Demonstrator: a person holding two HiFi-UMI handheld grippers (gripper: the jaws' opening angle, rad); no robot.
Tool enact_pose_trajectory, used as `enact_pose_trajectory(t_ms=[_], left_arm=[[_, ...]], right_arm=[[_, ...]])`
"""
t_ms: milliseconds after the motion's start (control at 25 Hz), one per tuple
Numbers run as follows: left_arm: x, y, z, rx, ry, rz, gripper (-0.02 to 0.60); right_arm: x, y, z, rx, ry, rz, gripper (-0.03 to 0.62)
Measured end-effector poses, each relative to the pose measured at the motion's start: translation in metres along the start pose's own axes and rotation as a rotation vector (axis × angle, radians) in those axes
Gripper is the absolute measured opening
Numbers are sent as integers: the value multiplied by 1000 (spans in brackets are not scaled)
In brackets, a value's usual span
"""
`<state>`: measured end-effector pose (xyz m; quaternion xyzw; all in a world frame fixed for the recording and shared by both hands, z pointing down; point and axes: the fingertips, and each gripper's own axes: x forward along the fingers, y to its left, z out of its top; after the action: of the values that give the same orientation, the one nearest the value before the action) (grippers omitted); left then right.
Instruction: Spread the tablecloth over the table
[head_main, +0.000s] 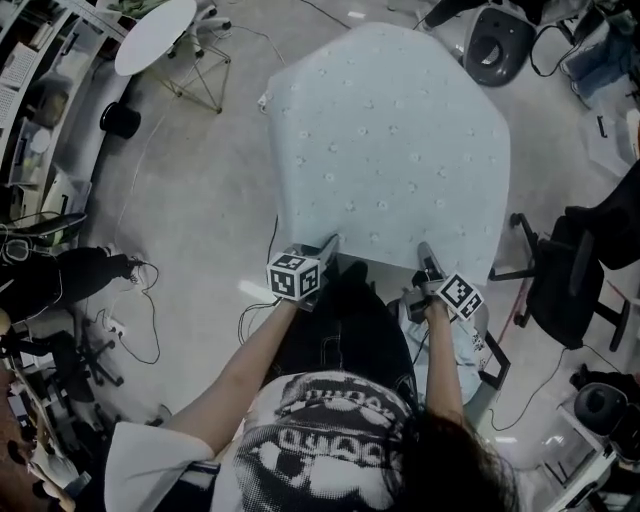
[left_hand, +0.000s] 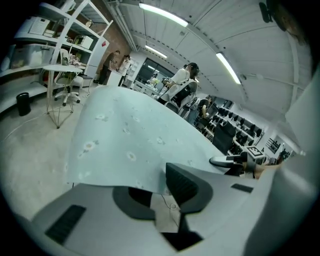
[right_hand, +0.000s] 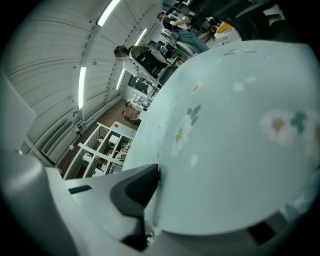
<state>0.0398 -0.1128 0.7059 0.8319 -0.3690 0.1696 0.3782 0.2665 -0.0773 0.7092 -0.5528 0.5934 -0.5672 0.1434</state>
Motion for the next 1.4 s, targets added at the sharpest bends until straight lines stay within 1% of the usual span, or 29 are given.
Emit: enact_pose_trajectory(t_ms=[80, 280, 360, 480, 600, 720, 840, 960, 1080, 1200, 1240, 1280, 1400], left_arm=[[2, 3, -3, -10, 6, 11, 66], [9, 14, -1, -7, 14, 42, 67], [10, 13, 0, -6, 16, 37, 72], [4, 10, 4, -10, 9, 28, 86], [-6, 11, 4, -24, 27, 30, 118], [-17, 10, -4, 8, 73, 34, 133], [-30, 8, -16, 62, 119, 34, 135], [-44, 9, -23, 146, 155, 26, 135], [-58, 4, -27, 196, 165, 2, 135], [-73, -2, -22, 195, 126, -14, 135], [-79, -4, -19, 190, 106, -19, 135], [-85, -4, -16, 186, 86, -24, 135], [-108, -3, -7, 192, 34, -40, 133]], right_arm=[[1, -2, 0, 19, -11, 6, 28], [10, -1, 0, 25, -25, 11, 28], [9, -4, 1, 30, -33, 2, 49], [3, -6, -1, 51, -44, -10, 104], [-8, -3, -9, 61, -39, -18, 87], [-21, 2, -20, 50, -28, -26, 87], [-29, 12, -24, 14, -23, -31, 87], [-30, 25, -26, -41, -18, -43, 87], [-37, 33, -32, -87, -11, -66, 87], [-45, 43, -46, -148, 19, -74, 87], [-47, 49, -53, -176, 34, -67, 73], [-48, 58, -61, -201, 47, -54, 64], [-45, 88, -86, -263, 74, 0, 64]])
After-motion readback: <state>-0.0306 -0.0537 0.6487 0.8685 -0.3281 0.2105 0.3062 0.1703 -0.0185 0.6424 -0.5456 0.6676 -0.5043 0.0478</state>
